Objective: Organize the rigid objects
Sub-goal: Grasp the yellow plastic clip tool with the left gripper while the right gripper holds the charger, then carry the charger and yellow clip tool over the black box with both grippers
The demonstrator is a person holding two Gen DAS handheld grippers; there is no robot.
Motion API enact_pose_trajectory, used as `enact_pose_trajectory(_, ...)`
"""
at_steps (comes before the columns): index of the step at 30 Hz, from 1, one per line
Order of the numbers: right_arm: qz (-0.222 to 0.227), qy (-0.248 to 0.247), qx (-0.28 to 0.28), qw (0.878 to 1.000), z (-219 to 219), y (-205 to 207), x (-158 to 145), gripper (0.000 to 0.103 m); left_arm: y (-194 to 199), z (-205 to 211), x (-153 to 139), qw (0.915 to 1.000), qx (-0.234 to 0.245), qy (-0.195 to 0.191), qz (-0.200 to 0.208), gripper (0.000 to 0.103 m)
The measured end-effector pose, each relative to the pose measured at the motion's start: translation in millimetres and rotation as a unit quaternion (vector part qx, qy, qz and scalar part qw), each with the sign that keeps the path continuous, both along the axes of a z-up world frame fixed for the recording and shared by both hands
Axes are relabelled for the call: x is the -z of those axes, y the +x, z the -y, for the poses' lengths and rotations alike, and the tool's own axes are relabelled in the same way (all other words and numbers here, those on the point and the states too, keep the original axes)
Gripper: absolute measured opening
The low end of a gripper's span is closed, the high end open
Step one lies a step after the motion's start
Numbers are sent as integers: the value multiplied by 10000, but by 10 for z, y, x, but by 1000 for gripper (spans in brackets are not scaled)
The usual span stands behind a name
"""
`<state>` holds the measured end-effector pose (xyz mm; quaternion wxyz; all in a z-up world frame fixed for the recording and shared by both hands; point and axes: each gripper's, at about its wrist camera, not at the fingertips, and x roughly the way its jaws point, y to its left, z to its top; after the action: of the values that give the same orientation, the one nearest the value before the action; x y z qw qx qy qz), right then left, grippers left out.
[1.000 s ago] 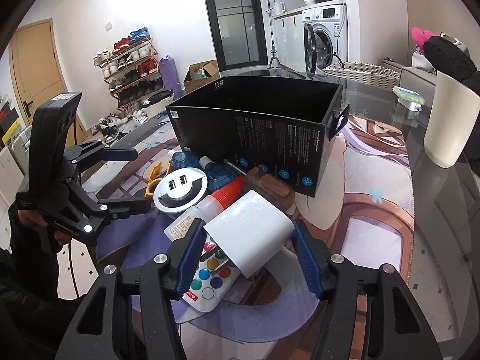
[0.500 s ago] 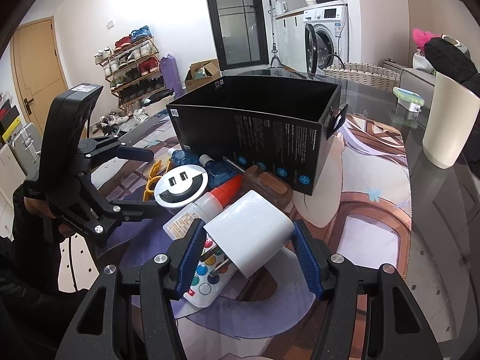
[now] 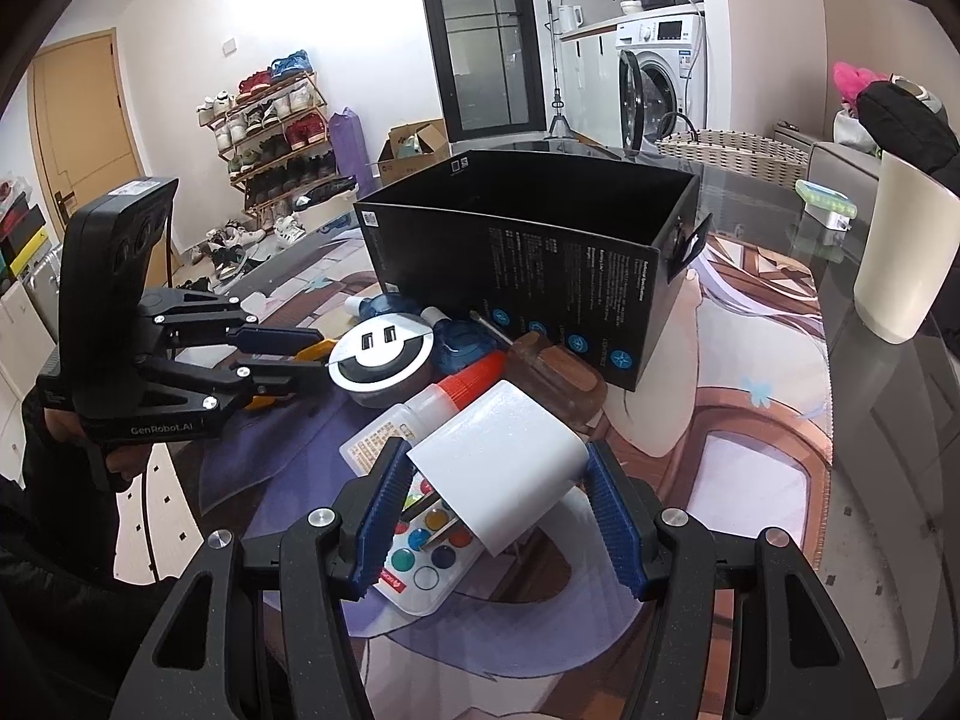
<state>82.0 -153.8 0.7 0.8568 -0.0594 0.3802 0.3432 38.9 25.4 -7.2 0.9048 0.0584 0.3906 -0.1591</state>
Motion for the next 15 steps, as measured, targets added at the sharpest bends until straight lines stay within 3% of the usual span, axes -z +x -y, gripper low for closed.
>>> enact_pose_trajectory(15,359,174,117,9991,78,-122,-200,60,-131,-102,-273,9974,-229,-511,457,24)
